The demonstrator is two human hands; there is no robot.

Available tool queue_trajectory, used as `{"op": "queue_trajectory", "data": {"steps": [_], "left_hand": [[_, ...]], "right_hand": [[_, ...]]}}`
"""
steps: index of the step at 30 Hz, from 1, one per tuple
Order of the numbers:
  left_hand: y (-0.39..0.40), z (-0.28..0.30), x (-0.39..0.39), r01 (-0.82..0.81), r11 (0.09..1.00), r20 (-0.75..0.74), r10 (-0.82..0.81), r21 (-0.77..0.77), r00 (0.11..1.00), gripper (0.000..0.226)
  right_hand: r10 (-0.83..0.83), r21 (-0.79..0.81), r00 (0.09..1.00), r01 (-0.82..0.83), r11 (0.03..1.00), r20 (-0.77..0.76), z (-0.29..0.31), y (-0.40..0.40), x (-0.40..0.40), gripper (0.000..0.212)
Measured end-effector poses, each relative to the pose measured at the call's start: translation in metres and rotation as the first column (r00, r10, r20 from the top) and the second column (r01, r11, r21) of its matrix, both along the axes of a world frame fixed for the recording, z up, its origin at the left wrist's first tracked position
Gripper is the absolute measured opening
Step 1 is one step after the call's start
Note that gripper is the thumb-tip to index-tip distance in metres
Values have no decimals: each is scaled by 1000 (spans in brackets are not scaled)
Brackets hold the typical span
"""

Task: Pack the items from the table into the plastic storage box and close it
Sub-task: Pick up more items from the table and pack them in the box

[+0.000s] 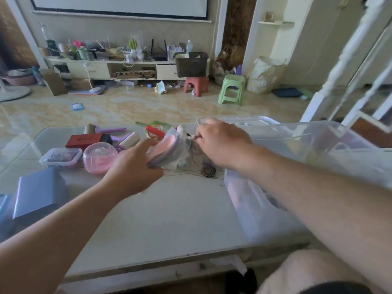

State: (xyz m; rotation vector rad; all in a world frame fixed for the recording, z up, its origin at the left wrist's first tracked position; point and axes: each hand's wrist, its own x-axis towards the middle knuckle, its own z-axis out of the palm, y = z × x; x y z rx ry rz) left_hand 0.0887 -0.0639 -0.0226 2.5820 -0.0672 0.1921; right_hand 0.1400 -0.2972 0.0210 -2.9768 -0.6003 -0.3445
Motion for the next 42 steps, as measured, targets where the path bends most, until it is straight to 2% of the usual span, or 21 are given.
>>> {"op": "queue_trajectory", "data": {"steps": [2,5,8,12,15,19,21,24,27,29,32,34,37,40,42], "left_hand": [[-32,36,4,91,995,38,-92,38,995,63],[-93,77,15,244,968,74,-248,49,966,62],[-165,92,31,406,907,99,-417,114,904,60],[-254,71,57,488,842,89,-518,231,851,52],[-309,38,79,526,795,5,-553,302,833,35],[-362,-1,110,557,764,-131,-547,326,827,36],[-388,-14,126,576,732,-178,-552,365,815,41],[-420,-25,140,572,682,-173,-563,456,808,45],[-445,-39,149,541,667,-107,-575,513,811,42],[-460,-48,152,539,665,-92,-583,516,807,42],[-481,-63,151,556,664,-104,-591,500,800,41],[-489,-73,152,567,654,-118,-597,500,793,42],[-484,-79,157,603,625,-149,-623,496,768,39],[-473,-83,163,676,576,-183,-684,459,707,44],[-473,-84,162,736,546,-156,-751,400,642,50]], "right_hand": [[-20,19,1000,20,1000,-2,42,-51,-11,22],[-149,17,985,151,988,-84,65,-142,-16,23],[-318,-110,927,301,947,-198,51,-219,-20,27],[-471,-243,816,408,880,-335,16,-291,-15,30],[-476,-292,758,380,878,-445,-6,-323,-4,23],[-482,-422,725,286,860,-492,-39,-344,30,16],[-497,-531,690,190,826,-527,-55,-350,44,27],[-526,-618,585,54,785,-617,-68,-354,51,40],[-580,-607,465,107,787,-670,-73,-363,56,39],[-605,-605,481,178,776,-635,-70,-367,59,28],[-594,-517,596,321,793,-541,-65,-367,62,5],[-596,-486,633,367,793,-494,-64,-368,63,9],[-574,-348,680,458,818,-456,-61,-373,66,13],[-585,-285,685,511,811,-435,-59,-379,68,22],[-576,-268,682,512,816,-451,-59,-379,67,26]]}}
